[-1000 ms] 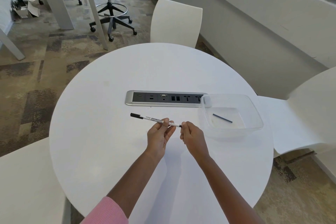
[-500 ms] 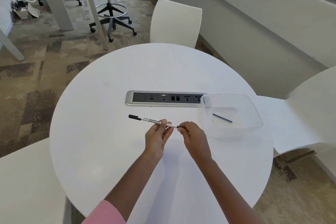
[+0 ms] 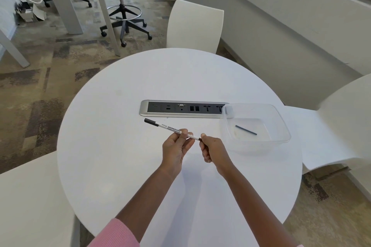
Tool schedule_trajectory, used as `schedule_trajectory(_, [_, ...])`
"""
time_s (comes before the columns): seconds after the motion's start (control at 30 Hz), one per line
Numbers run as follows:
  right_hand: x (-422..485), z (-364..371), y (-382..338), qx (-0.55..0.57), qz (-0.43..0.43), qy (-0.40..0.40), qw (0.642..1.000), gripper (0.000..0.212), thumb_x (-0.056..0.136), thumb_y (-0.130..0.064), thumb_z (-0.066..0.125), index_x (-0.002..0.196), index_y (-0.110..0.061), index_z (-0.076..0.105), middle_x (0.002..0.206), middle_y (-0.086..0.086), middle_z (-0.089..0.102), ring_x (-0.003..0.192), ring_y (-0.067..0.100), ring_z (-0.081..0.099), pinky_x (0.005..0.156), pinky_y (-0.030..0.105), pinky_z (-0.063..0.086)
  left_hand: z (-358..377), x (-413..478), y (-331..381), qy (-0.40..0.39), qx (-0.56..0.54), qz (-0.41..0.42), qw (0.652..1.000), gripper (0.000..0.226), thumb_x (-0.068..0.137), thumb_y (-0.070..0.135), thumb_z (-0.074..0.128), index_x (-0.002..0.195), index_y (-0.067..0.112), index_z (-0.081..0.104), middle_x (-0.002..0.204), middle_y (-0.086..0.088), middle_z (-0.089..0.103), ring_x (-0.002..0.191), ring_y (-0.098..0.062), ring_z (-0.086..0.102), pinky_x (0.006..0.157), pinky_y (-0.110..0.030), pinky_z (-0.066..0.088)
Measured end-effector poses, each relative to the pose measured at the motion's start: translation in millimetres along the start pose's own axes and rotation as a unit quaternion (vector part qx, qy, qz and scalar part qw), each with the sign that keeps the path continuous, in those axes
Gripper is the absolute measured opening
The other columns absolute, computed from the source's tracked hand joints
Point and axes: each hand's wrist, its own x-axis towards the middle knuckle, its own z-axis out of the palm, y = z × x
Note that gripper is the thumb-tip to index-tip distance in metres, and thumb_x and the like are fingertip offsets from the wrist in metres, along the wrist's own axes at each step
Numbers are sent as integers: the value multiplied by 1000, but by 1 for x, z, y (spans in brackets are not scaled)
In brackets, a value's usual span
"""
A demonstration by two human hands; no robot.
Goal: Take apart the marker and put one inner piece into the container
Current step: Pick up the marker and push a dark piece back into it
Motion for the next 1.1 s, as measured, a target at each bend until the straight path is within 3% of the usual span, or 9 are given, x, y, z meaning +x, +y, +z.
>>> schedule_trajectory(0.1, [-3, 1, -1, -87, -50, 9, 995, 41, 96, -31, 39, 62, -16, 56, 49, -3, 50, 43, 8, 44, 45, 16, 36, -3, 1, 3, 12, -11, 8, 1000, 10, 91, 7, 53, 84, 6, 60, 80, -7, 63, 62, -6, 68, 63, -15, 56])
schedule_trajectory(0.23, [-8, 5, 8, -219, -194, 70, 954, 12, 90, -20, 52, 94, -12, 61, 82, 6, 65, 78, 18, 59, 71, 28, 45, -6, 1, 3, 31, -37, 9, 999, 10, 91, 5, 52, 85, 5, 60, 81, -8, 62, 59, -6, 68, 62, -15, 56])
schedule_trajectory(0.33, [-6, 5, 14, -305, -267, 105, 908, 17, 90, -15, 50, 95, -5, 62, 90, 11, 64, 85, 23, 57, 73, 25, 42, -6, 0, 2, 36, -40, 2, 999, 10, 91, 6, 53, 85, 6, 60, 81, -7, 62, 59, -7, 68, 60, -15, 56])
schedule_trajectory(0.43, [-4, 4, 12, -314, -283, 115, 899, 28, 87, -21, 42, 88, -2, 63, 82, 14, 63, 77, 25, 55, 68, 26, 40, -4, -1, 0, 37, -43, 5, 998, 11, 91, 6, 52, 84, 6, 60, 80, -7, 62, 58, -7, 68, 59, -15, 56])
schedule_trajectory(0.6, [1, 1, 4, -240, -207, 97, 944, 26, 90, -5, 43, 69, -12, 57, 59, -8, 49, 60, 14, 46, 56, 20, 34, 4, 1, -1, 26, -24, 26, 999, 11, 92, 7, 51, 84, 7, 59, 81, -7, 61, 59, -4, 68, 63, -14, 56])
schedule_trajectory(0.8, [5, -2, -3, -175, -85, 16, 981, 41, 93, -15, 38, 52, -17, 42, 49, -2, 36, 46, 13, 31, 47, 24, 26, 4, 0, -6, 23, 13, 46, 999, 11, 92, 9, 51, 84, 8, 59, 80, -6, 62, 61, -3, 68, 63, -13, 55])
schedule_trajectory(0.97, [7, -10, -8, 65, 134, -106, 983, 41, 95, -20, 33, 55, -16, 38, 39, -9, 29, 32, 4, 25, 33, 13, 18, 1, -2, -9, 7, 45, 64, 997, 12, 92, 9, 51, 83, 8, 59, 79, -6, 62, 63, -2, 67, 63, -13, 54])
schedule_trajectory(1.03, [6, -13, -11, 109, 153, -128, 974, 41, 96, -23, 32, 57, -15, 41, 37, -10, 31, 32, 4, 28, 32, 12, 20, 1, -1, -7, 0, 47, 67, 997, 12, 92, 9, 52, 83, 8, 59, 78, -6, 62, 63, -3, 67, 63, -13, 54])
schedule_trajectory(1.1, [3, -11, -11, 49, 98, -98, 989, 41, 96, -27, 35, 60, -14, 48, 41, -7, 37, 37, 7, 36, 37, 14, 29, 1, 0, -5, 3, 42, 70, 997, 11, 91, 8, 53, 83, 8, 60, 78, -6, 63, 64, -4, 67, 63, -14, 54])
